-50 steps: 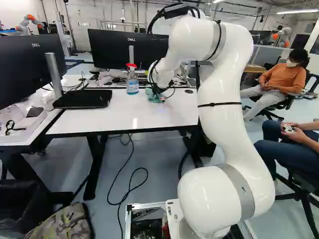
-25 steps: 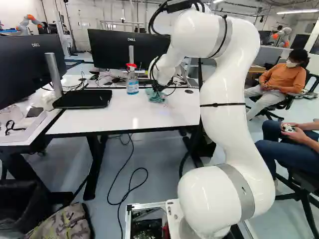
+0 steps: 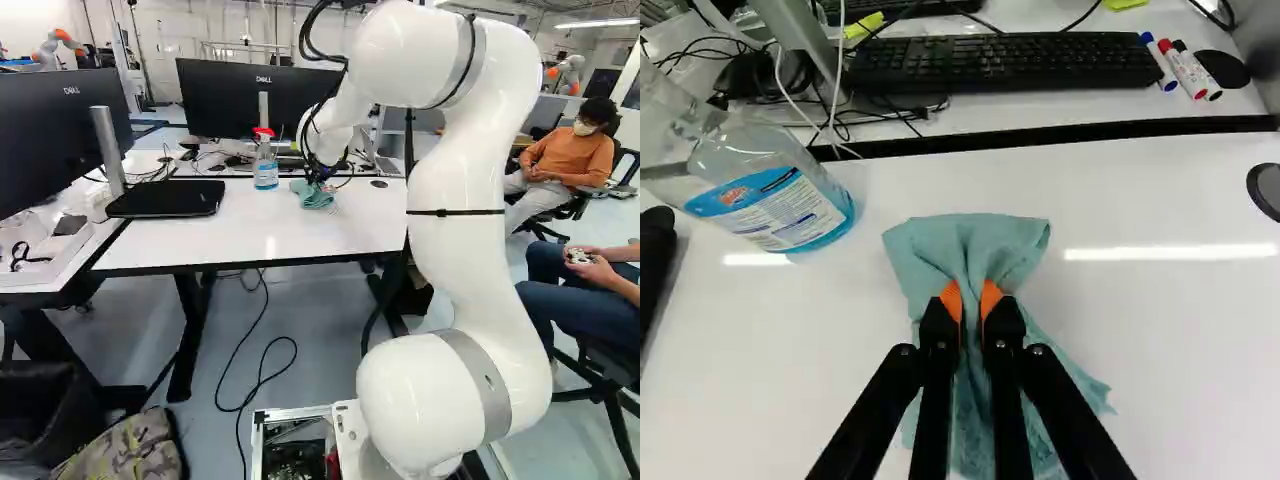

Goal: Clean the table with the green towel

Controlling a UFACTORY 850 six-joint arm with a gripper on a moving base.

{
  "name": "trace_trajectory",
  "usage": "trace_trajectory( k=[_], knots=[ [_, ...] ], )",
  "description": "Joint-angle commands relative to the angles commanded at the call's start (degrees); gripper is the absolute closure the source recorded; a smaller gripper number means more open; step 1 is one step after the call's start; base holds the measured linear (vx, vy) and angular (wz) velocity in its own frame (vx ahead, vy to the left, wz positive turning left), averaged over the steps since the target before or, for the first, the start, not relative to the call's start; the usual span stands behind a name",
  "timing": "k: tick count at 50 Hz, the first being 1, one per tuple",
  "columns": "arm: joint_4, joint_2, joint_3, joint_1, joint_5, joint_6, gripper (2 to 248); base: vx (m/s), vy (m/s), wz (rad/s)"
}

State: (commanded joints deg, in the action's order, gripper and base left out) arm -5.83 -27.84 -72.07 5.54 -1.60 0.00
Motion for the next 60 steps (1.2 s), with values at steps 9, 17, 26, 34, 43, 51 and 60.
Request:
trace_trajectory(
  k=[9, 17, 26, 34, 43, 51, 60],
  knots=[
    [0.0, 3.02, 2.57, 0.43, 0.0, 0.0, 209, 0.0, 0.0, 0.0],
    [0.0, 5.99, 5.15, 0.91, 0.0, 0.0, 209, 0.0, 0.0, 0.0],
    [0.0, 8.52, 7.98, 1.27, 0.0, 0.0, 209, 0.0, 0.0, 0.0],
    [0.0, 10.59, 10.47, 1.43, 0.0, 0.0, 209, 0.0, 0.0, 0.0],
    [0.0, 12.93, 13.26, 1.62, 0.0, 0.0, 209, 0.0, 0.0, 0.0],
    [0.0, 15.04, 15.72, 1.79, 0.36, 0.0, 209, 0.0, 0.0, 0.0],
    [0.0, 17.45, 18.47, 2.0, 1.6, 0.0, 209, 0.0, 0.0, 0.0]
  ],
)
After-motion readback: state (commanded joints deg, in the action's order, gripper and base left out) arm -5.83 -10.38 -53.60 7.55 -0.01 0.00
